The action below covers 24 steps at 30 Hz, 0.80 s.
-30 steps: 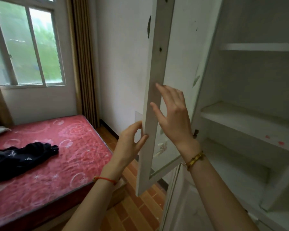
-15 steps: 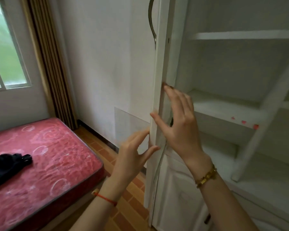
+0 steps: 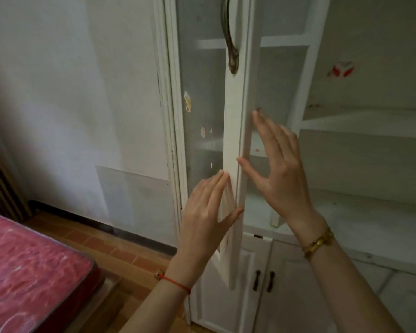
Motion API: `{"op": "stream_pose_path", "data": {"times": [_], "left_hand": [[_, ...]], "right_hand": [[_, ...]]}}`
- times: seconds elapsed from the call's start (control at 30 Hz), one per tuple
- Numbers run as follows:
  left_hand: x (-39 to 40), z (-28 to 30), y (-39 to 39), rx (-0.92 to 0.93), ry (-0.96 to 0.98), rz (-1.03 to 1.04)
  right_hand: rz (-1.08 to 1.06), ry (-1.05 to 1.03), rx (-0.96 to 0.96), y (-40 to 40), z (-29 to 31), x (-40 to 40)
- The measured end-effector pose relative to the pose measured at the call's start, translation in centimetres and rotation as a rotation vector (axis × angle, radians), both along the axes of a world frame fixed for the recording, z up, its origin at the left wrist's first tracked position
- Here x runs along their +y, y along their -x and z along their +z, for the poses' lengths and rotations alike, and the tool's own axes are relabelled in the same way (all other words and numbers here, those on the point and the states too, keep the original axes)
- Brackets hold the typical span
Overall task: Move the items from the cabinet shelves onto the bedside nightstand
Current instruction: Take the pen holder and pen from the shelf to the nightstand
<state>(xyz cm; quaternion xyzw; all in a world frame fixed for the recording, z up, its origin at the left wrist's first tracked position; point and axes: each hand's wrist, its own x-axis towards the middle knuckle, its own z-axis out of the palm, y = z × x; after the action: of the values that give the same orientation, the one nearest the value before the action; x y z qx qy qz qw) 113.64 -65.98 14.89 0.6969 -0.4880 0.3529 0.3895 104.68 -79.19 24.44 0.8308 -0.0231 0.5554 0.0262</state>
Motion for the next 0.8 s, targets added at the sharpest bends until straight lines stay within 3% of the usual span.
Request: {"op": "stream_pose_path", "data": {"times": [0.4, 0.8], "left_hand": [[-14.2, -0.6, -0.3, -0.060, 0.028, -0.013], [-23.8, -1.4, -2.4, -0.032, 0.137, -0.010]], "right_hand": [[-0.176, 0.013, 0.088, 0.9, 0.8, -11.8], [-0.113, 0.047, 0.097, -2.1, 0.8, -22.5]]}}
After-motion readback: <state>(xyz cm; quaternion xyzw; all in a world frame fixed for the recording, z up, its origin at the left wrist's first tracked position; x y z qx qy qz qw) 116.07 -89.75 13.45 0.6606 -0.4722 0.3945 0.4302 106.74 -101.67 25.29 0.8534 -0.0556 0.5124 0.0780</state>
